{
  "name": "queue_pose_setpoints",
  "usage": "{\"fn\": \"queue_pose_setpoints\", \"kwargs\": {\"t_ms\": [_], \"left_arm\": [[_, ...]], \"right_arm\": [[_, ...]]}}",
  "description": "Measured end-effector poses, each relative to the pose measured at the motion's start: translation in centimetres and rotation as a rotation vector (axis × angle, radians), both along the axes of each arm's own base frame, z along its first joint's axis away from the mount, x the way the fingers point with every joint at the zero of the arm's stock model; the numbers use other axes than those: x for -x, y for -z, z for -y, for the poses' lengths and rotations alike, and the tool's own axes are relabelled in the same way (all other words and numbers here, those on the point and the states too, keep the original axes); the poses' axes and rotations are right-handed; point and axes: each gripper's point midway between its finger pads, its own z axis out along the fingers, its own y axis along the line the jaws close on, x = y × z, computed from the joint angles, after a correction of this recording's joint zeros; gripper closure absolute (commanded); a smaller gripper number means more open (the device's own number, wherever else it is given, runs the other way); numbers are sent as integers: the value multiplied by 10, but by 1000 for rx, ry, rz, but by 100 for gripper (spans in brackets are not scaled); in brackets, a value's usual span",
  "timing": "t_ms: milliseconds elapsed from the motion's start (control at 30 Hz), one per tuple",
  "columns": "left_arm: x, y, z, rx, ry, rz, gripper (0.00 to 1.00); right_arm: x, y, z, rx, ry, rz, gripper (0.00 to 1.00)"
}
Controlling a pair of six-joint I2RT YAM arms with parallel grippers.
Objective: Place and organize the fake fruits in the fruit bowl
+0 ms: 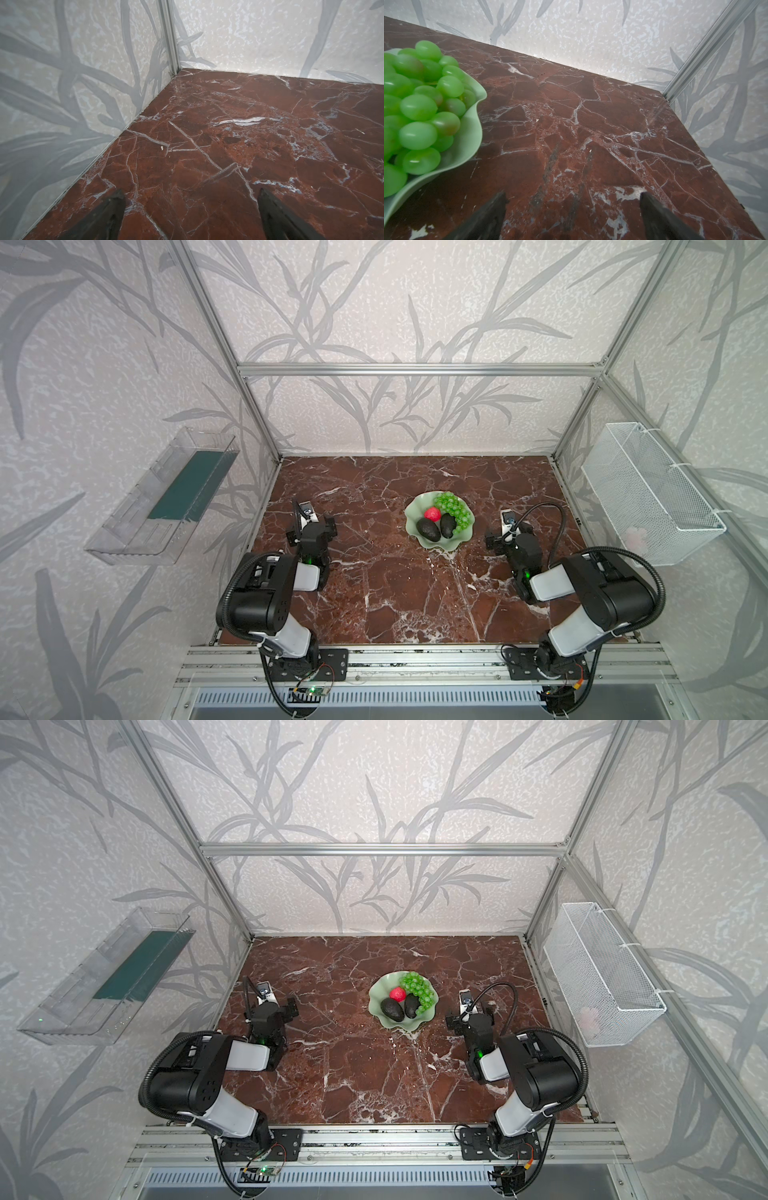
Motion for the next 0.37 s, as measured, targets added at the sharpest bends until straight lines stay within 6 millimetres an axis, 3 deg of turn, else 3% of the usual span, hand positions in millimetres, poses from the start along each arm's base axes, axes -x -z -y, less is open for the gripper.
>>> {"fn": "queue_pose_setpoints", "kwargs": {"t_ms": [367], "left_arm": [[0,3,-4,17,2,-7,1]], "right_arm": [[-2,-8,-2,-6,-10,34,1]]}}
